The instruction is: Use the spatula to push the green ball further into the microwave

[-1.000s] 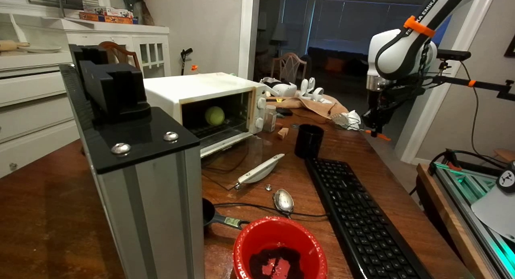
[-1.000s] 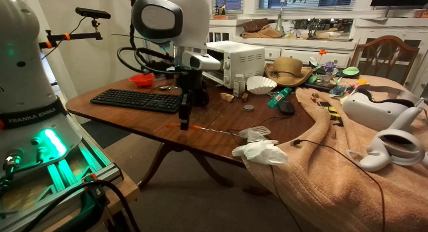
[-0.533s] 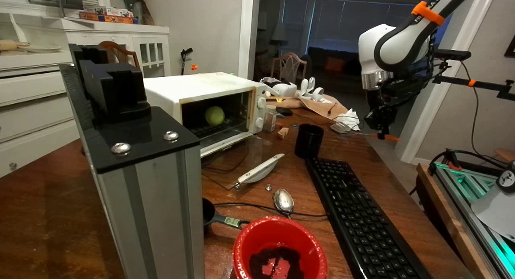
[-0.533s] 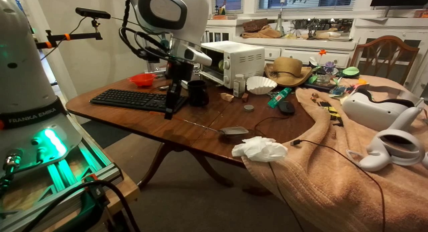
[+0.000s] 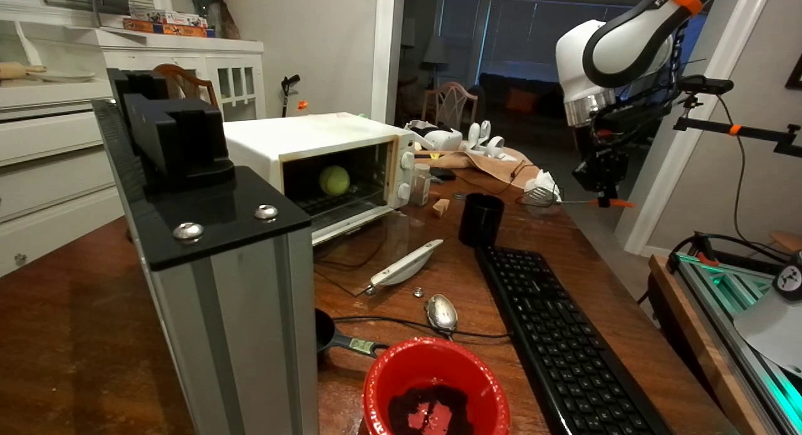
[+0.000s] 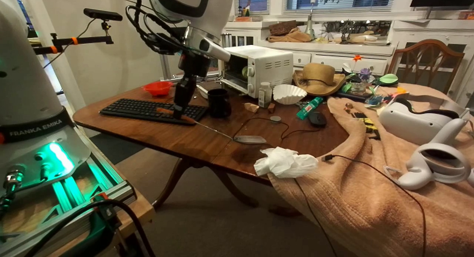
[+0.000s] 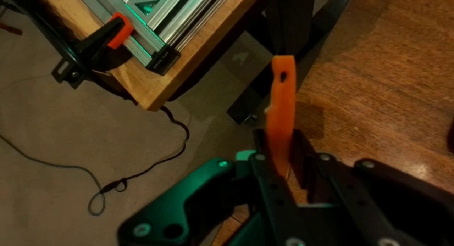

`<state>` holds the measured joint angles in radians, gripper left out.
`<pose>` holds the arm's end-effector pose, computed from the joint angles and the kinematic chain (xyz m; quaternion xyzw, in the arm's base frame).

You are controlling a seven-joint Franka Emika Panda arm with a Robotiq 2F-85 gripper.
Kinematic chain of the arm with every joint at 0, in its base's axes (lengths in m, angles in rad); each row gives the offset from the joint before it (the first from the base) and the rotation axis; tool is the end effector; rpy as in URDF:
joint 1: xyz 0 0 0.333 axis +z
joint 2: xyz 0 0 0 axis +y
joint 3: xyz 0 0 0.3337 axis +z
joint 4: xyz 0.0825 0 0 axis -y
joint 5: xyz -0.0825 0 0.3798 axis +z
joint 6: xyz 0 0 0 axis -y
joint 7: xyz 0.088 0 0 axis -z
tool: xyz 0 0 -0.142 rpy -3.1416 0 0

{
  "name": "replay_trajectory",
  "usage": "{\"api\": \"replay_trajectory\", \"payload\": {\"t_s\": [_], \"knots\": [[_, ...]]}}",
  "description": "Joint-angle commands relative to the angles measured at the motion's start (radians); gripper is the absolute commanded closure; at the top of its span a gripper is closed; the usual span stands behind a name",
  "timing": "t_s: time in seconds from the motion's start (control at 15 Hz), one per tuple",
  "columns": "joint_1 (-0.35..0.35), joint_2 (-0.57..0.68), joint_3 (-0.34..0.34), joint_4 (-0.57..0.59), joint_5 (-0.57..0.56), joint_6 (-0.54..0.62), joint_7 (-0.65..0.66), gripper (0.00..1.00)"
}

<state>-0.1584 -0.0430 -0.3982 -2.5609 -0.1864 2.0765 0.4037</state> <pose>0.3126 -0.2104 0.2432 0.8913 -0.3921 -0.2231 0.0445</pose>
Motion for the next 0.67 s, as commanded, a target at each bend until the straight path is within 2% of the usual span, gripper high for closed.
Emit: {"api": "replay_trajectory", "payload": {"t_s": [0.0, 0.4, 0.6], "knots": [[-0.064, -0.048, 0.057, -0.001, 0.023, -0.024, 0.065, 0.95], [-0.119, -0.049, 0.099, 0.037, 0.023, -0.079, 0.335, 0.95], [-0.130, -0.044, 0.103, 0.061, 0.038, -0.132, 0.423, 0.95]]}}
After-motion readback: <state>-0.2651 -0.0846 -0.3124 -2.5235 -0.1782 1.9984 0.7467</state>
